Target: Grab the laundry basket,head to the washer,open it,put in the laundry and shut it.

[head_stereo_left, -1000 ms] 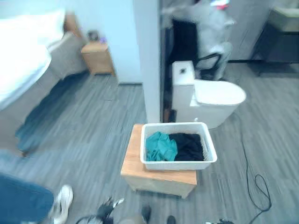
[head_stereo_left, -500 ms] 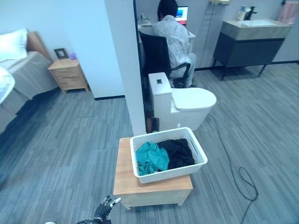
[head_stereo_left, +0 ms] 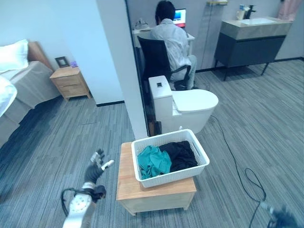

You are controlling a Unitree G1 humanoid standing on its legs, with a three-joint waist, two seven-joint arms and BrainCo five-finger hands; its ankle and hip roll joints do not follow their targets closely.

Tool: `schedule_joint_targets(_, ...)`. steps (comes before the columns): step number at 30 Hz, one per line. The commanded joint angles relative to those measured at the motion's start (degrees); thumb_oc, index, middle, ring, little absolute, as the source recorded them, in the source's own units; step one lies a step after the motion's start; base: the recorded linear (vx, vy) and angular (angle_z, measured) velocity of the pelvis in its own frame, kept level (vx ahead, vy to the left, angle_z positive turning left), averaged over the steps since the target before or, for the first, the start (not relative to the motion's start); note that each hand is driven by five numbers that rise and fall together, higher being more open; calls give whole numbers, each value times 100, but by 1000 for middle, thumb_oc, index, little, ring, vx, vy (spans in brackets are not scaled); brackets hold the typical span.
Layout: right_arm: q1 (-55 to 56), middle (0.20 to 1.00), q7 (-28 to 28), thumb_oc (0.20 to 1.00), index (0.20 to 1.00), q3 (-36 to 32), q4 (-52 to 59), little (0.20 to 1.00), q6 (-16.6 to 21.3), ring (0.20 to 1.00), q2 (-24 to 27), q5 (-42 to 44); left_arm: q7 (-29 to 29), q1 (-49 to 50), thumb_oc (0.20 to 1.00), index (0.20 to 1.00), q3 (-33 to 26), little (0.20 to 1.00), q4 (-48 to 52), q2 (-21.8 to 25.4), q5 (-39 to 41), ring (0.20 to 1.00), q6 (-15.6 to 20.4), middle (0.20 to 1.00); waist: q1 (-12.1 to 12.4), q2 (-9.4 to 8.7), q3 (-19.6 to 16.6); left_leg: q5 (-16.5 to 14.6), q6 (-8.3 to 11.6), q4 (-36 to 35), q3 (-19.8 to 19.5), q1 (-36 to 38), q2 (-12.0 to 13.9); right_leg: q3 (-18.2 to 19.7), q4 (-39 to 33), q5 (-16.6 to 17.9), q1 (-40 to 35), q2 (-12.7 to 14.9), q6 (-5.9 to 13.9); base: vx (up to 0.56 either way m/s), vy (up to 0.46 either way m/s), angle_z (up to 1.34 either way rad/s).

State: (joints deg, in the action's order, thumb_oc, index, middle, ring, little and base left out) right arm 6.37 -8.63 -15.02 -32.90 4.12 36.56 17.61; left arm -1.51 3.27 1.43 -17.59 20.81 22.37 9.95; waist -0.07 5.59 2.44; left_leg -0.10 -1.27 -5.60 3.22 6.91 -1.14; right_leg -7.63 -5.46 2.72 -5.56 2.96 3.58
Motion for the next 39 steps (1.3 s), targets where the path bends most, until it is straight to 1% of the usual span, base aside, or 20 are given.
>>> schedule_joint_targets(1,-1442,1000,-96,1000,1000,606,-688,1000,47,1000,424,-427,-75,-925,1000,1000,396,1000,-798,27,349,1000,-88,1000,106,-324,-31,6,255,60,-85,-205,211,267,46,-154,-164,288,285,-37,8,-17)
schedule_joint_targets(2,-1870,1000,-67,1000,1000,966,-644,1000,1,1000,450,-455,-122,-1252,1000,1000,599,1000,-1047,-28,518,1000,-178,1000,102,-328,9,28,257,60,-70,-236,221,285,46,-128,-117,275,275,-37,5,-12)
schedule_joint_targets(3,-1908,1000,-69,1000,1000,984,-663,1000,3,1000,455,-452,-119,-1276,1000,1000,587,1000,-1067,-29,523,1000,-170,1000,93,-324,24,28,258,60,-68,-237,223,287,46,-126,-115,274,274,-101,-4,-13)
schedule_joint_targets(4,-2573,1000,8,1000,1000,1532,-683,1000,-89,1000,415,-400,-178,-1847,1000,1000,890,1000,-1502,-134,868,1000,-289,1000,74,-351,135,79,263,60,-47,-320,246,312,46,-63,-9,246,255,-128,-20,-12)
schedule_joint_targets(5,-2909,1000,56,1000,1000,1853,-671,1000,-162,1000,316,-390,-303,-2147,1000,1000,1038,1000,-1743,-190,940,1000,-340,1000,78,-381,196,123,269,60,-28,-392,264,327,46,-19,67,230,243,-250,-40,-23)
schedule_joint_targets(6,-3512,1000,72,1000,1000,2384,-716,1000,-261,1000,105,-352,-481,-2709,1000,1000,1174,1000,-2194,-274,1127,1000,-394,1000,61,-422,344,198,284,60,-18,-563,291,345,46,51,255,202,231,-177,-34,-14)
schedule_joint_targets(7,-3538,1000,71,1000,1000,2396,-728,1000,-258,1000,105,-349,-477,-2726,1000,1000,1164,1000,-2207,-272,1131,1000,-390,1000,52,-420,349,200,284,60,-20,-572,291,344,46,54,263,202,231,-205,-36,-17)
schedule_joint_targets(8,-3873,1000,73,1000,1000,2670,-748,1000,-302,1000,-63,-301,-554,-3010,1000,1000,1224,1000,-2525,-375,1282,1000,-429,1000,49,-449,448,251,296,60,-17,-681,308,351,46,96,368,194,224,-240,-45,-9)
schedule_joint_targets(9,-4509,1000,80,1000,1000,3140,-995,1000,-345,1000,-246,-174,-623,-3615,1000,1000,1344,1000,-3293,-445,1476,1000,-471,1000,32,-497,640,365,325,60,-23,-914,336,371,46,190,598,174,212,-239,-45,0)
schedule_joint_targets(10,-4535,1000,81,1000,1000,3150,-1010,1000,-339,1000,-246,-169,-614,-3636,1000,1000,1336,1000,-3311,-442,1480,1000,-465,1000,24,-495,644,368,325,60,-25,-924,336,369,46,192,608,174,211,-213,-42,2)
schedule_joint_targets(11,-4833,1000,99,1000,1000,3366,-1195,1000,-370,1000,-316,-132,-624,-3878,1000,1000,1327,1000,-3773,-480,1602,1000,-500,1000,24,-518,708,414,337,60,-32,-1026,340,368,46,229,706,164,210,-55,-12,4)
schedule_joint_targets(12,-4835,1000,99,1000,1000,3368,-1196,1000,-369,1000,-316,-132,-624,-3879,1000,1000,1325,1000,-3774,-480,1602,1000,-499,1000,22,-518,708,414,337,60,-33,-1027,340,367,46,229,707,164,210,-164,-32,-1)
schedule_joint_targets(13,-5446,1000,117,1000,1000,3781,-1651,1000,-430,1000,-432,-65,-640,-4441,1000,1000,1400,1000,-4655,-495,1704,1000,-603,1000,25,-563,851,499,371,60,-39,-1194,356,371,51,288,881,150,207,-156,-25,3)
schedule_joint_targets(17,-6416,1000,146,1000,1000,4332,-2378,1000,-492,1000,-589,112,-663,-5486,1000,1000,1579,1000,-5670,-359,1579,1000,-718,1000,-7,-620,1127,634,425,60,-44,-1454,373,363,115,368,1165,148,209,-127,-25,1)
schedule_joint_targets(20,-6786,1000,176,1000,1000,4481,-2840,1000,-522,1000,-516,245,-688,-5873,1000,1000,1761,1000,-5703,-226,1525,1000,-693,1000,13,-643,1298,727,445,60,-71,-1597,355,344,160,401,1288,154,208,-74,-20,4)
schedule_joint_targets(23,-6807,1000,182,1000,1000,4470,-3003,1000,-518,1000,-343,336,-767,-5981,1000,1000,1914,1000,-5365,-69,1487,1000,-588,1000,55,-633,1382,747,441,73,-84,-1650,345,313,167,418,1326,162,211,-28,-18,9)
schedule_joint_targets(26,-6724,1000,174,1000,1000,4406,-2982,1000,-524,1000,-211,324,-829,-5976,1000,1000,1982,1000,-5056,47,1454,1000,-533,1000,77,-617,1424,752,439,85,-96,-1671,334,301,163,421,1329,164,210,-13,-11,3)
schedule_joint_targets(30,-6318,1000,173,1000,1000,4123,-2892,1000,-491,1000,162,285,-872,-5942,1000,1000,2231,1000,-4293,259,1058,1000,-435,1000,108,-547,1533,755,438,92,-113,-1714,317,272,151,427,1369,179,221,-21,-11,5)
schedule_joint_targets(35,-6214,1000,225,1000,1000,4019,-3074,1000,-478,1000,274,343,-818,-5952,1000,1000,2382,1000,-4311,188,865,1000,-445,1000,108,-516,1621,762,428,100,-115,-1748,317,274,170,440,1431,181,228,-15,0,1)
schedule_joint_targets(39,-6217,1000,351,1000,1000,4051,-3320,1000,-488,1000,215,429,-810,-6064,1000,1000,2428,1000,-4813,98,670,1000,-513,1000,120,-514,1722,768,406,110,-86,-1775,322,317,204,461,1514,155,237,-3,0,-1)
